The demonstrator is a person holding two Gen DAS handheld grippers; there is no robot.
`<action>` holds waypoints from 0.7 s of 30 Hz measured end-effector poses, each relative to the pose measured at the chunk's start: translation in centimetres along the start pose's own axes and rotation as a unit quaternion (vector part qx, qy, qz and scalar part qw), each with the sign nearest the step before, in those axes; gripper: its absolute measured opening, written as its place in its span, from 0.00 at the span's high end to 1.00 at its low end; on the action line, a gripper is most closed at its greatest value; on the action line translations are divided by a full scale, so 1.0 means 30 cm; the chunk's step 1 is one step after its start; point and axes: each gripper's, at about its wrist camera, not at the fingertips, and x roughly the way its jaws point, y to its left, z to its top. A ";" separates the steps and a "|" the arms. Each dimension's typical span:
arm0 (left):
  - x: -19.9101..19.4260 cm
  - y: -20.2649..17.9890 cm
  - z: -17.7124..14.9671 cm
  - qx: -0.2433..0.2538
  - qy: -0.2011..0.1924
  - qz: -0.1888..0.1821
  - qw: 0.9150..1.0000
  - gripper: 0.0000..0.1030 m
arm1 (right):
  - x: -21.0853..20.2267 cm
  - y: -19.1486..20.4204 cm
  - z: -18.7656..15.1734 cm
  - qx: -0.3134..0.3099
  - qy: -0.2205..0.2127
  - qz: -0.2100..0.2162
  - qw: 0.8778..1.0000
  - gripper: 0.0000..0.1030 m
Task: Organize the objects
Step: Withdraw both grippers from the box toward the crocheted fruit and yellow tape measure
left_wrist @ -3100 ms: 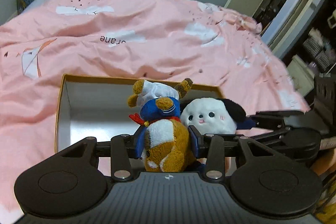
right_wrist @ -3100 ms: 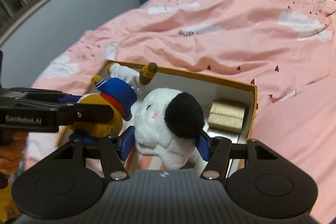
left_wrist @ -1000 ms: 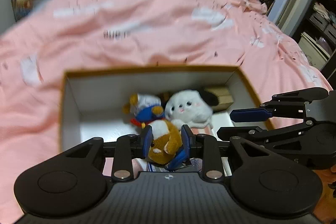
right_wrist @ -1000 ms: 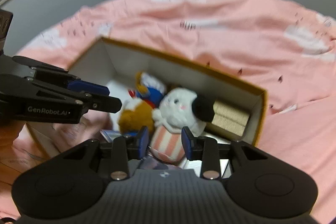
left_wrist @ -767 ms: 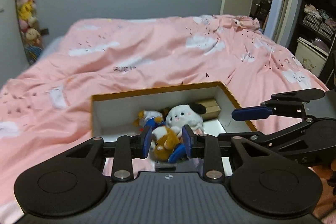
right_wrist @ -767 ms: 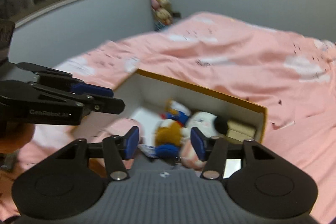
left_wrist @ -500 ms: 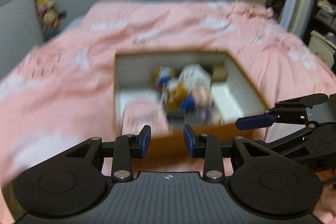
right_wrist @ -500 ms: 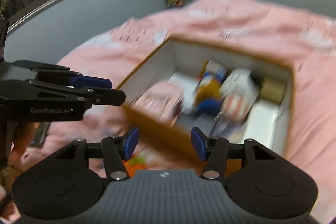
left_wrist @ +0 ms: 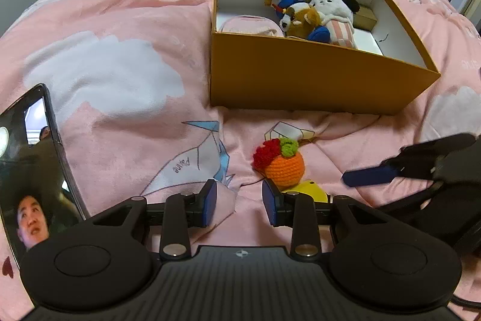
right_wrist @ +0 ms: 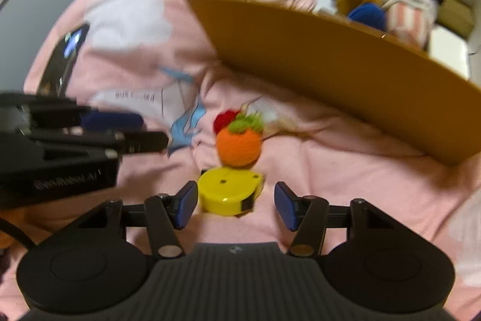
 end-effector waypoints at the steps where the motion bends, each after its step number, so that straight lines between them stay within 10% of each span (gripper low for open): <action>1: -0.003 0.002 0.001 0.000 -0.003 0.001 1.000 0.63 | 0.013 0.008 -0.004 -0.003 0.007 0.003 1.000 0.43; 21: 0.031 -0.010 0.020 -0.028 0.010 -0.076 0.997 0.60 | -0.001 -0.013 -0.011 -0.014 0.021 -0.030 0.999 0.50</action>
